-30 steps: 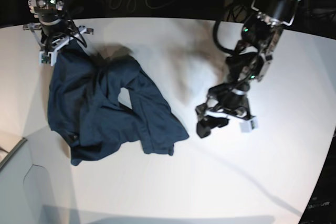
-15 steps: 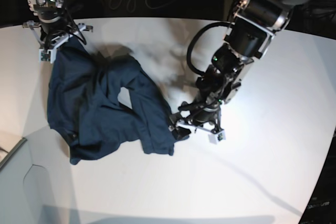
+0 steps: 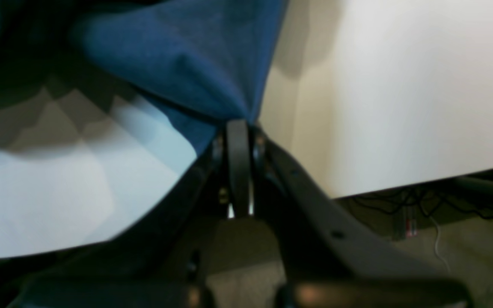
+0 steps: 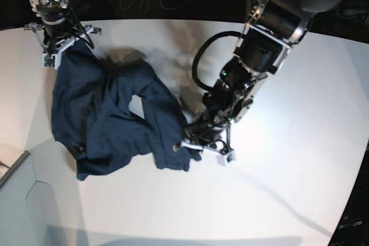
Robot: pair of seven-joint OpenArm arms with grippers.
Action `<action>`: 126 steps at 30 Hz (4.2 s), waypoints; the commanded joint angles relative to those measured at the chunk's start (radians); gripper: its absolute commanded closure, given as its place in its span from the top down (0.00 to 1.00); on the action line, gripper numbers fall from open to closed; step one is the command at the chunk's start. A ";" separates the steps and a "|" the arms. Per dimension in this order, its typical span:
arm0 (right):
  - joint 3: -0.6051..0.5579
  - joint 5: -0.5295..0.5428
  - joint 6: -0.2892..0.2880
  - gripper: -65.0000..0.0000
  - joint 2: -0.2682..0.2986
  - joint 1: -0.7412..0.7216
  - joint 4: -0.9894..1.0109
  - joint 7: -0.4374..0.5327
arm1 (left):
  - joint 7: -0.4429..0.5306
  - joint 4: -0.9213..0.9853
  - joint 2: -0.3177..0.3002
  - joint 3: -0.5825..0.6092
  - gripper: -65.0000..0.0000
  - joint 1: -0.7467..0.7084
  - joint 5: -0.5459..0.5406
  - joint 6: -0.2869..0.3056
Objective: Layout the t-shirt on the table in an organized manner, then fold the t-shirt properly
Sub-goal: 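Grasp a loose shirt part with the left gripper and pull it outward, then hold the shirt with the left gripper, keeping it stretched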
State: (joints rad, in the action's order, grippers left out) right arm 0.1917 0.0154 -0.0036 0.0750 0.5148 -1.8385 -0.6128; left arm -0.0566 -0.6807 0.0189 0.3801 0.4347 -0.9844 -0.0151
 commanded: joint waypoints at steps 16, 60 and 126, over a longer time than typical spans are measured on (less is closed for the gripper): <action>0.007 -0.007 -0.003 0.00 0.045 -0.054 -0.010 0.024 | 0.028 -0.830 -0.357 -0.382 0.00 -0.445 -0.011 -0.228; -0.113 -0.004 -0.003 0.00 0.039 -0.107 0.018 0.024 | -0.223 -0.695 -0.282 -0.760 0.60 -0.592 -0.011 -0.237; -0.107 -0.005 -0.003 0.00 0.041 -0.100 0.020 0.020 | -0.223 -0.623 -0.282 -0.712 0.02 -0.569 -0.164 -0.236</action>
State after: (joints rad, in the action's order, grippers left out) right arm 0.0822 0.0151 -0.0109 0.1081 0.4160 -1.8053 -0.6098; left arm -0.2882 -1.2846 -0.2516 -0.3256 -0.1444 -1.1206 -0.2508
